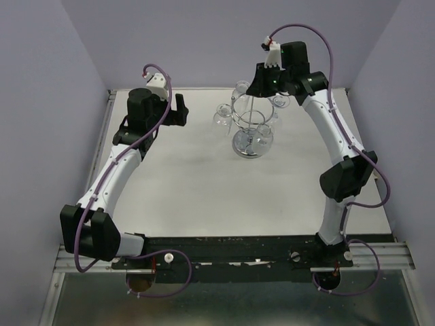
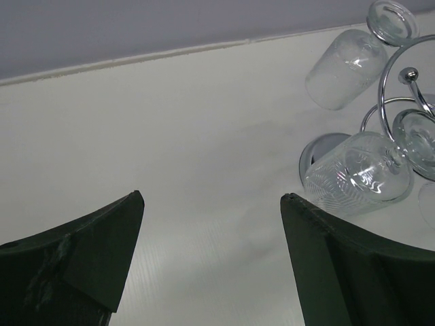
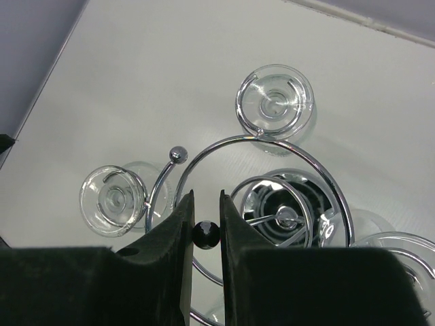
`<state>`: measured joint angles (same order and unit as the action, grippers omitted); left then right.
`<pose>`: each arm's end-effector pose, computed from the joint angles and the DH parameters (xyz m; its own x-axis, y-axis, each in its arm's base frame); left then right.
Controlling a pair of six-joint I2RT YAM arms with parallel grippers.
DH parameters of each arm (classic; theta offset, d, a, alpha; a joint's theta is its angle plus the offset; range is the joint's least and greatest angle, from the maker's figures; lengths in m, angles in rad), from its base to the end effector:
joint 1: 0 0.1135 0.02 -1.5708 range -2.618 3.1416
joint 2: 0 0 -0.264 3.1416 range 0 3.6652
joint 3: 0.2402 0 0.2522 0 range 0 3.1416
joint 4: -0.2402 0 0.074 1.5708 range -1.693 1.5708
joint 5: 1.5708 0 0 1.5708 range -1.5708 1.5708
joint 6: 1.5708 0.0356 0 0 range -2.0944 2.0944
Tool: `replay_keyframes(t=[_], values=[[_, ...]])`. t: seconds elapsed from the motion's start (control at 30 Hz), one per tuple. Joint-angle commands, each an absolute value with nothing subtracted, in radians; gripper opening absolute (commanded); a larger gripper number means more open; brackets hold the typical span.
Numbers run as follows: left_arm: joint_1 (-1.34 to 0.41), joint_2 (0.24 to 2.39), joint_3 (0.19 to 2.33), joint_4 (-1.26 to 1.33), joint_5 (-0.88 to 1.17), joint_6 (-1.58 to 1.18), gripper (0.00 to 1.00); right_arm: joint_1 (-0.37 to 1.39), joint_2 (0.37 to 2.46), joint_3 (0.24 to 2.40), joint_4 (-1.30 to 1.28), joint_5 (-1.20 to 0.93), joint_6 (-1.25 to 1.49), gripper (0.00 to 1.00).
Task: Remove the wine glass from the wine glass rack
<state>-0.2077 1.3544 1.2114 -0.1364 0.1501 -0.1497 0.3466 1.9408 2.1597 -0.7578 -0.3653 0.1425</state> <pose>0.3113 -0.0711 0.3657 -0.3182 -0.0836 -0.9443 0.3005 0.9359 -0.1841 0.4035 0.1593 0.4164 -0.5638 -0.0626 -0.8235 -0.5310 0.7912 0.3034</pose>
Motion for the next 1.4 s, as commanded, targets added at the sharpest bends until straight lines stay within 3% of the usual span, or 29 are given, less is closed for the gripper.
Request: replay_keyframes(t=[0.0,1.1,1.27,1.37], values=[[-0.204,1.312,1.187,-0.114,0.146,-0.147,0.99,0.406,1.930,2.296,-0.552,-0.446,0.199,0.01],[-0.186,1.296,1.164,-0.109,0.143,-0.152,0.99,0.479,1.827,2.191,-0.606,-0.473,0.207,0.01],[-0.186,1.298,1.158,-0.114,0.150,-0.135,0.99,0.480,1.830,2.180,-0.612,-0.488,0.190,0.49],[-0.186,1.295,1.172,-0.130,0.166,-0.104,0.99,0.479,1.812,2.183,-0.620,-0.502,0.157,0.71]])
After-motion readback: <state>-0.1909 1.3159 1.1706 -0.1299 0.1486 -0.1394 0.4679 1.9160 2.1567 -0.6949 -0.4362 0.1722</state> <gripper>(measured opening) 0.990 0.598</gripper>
